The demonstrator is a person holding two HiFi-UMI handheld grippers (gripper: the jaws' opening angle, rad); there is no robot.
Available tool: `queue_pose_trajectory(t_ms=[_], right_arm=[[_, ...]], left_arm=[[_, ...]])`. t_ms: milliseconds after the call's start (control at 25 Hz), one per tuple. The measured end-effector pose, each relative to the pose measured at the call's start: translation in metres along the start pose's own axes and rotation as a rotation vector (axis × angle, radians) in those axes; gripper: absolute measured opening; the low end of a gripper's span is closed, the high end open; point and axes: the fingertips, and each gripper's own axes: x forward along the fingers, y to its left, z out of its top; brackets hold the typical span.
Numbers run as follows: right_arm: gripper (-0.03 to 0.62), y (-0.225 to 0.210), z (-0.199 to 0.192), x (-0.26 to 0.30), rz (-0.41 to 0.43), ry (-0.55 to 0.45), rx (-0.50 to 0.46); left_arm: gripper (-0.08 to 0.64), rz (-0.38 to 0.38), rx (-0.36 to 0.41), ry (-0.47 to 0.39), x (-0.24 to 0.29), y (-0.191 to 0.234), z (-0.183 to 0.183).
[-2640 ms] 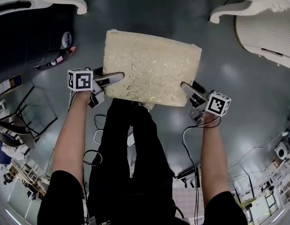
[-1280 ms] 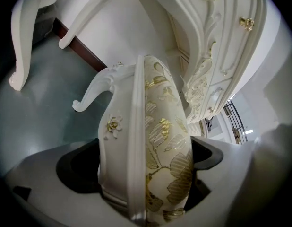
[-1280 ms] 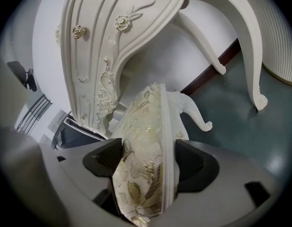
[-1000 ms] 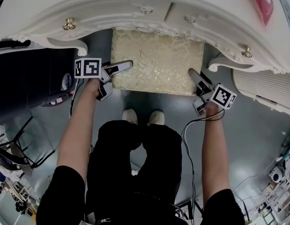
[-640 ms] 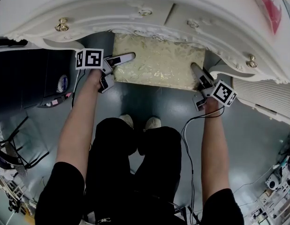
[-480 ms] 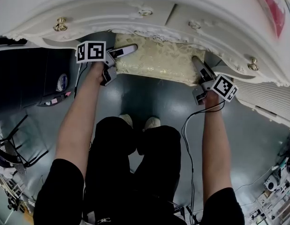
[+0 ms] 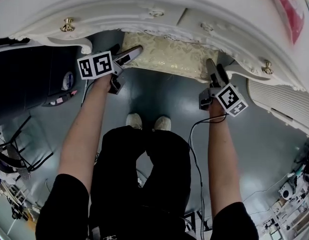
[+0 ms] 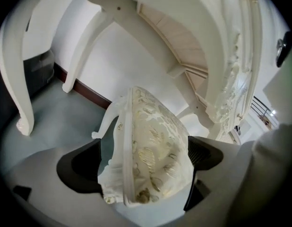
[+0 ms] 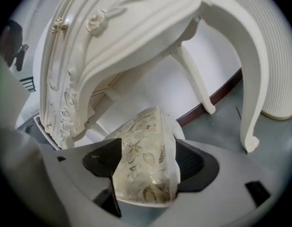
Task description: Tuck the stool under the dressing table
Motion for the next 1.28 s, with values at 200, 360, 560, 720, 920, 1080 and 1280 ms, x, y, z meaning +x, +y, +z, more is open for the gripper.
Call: queue_pose_trajectory(t_ms=[200, 360, 560, 720, 920, 1080, 1280], right_arm=[[0.011, 0.005, 0.000, -0.061, -0.291, 0.010, -0.203], [0.009, 0.053, -0.012, -0.097, -0.347, 0.136, -0.365], [0.009, 0.147, 0.023, -0.154, -0.325, 0.116, -0.431], [0.009, 0.240, 0.080, -0.192, -0.275, 0.021, -0.476], [0.009, 0.336, 0.141, -0.239, -0.236, -0.072, -0.481], [0.009, 0.398, 0.200, -0.257, -0.185, -0.187, -0.498], [0.009, 0.468, 0.267, -0.282, -0.098, -0.310, -0.546]], left_arm=[[0.022, 0.234, 0.060, -0.127, -0.060, -0.008, 0.006], [0.003, 0.329, 0.239, 0.004, -0.093, -0.054, -0.012], [0.003, 0.339, 0.424, 0.028, -0.145, -0.155, 0.009], [0.003, 0.279, 0.503, -0.001, -0.188, -0.248, 0.055], [0.003, 0.249, 0.561, -0.060, -0.250, -0.351, 0.116], [0.003, 0.238, 0.637, -0.152, -0.279, -0.418, 0.173], [0.003, 0.227, 0.684, -0.262, -0.314, -0.481, 0.222]])
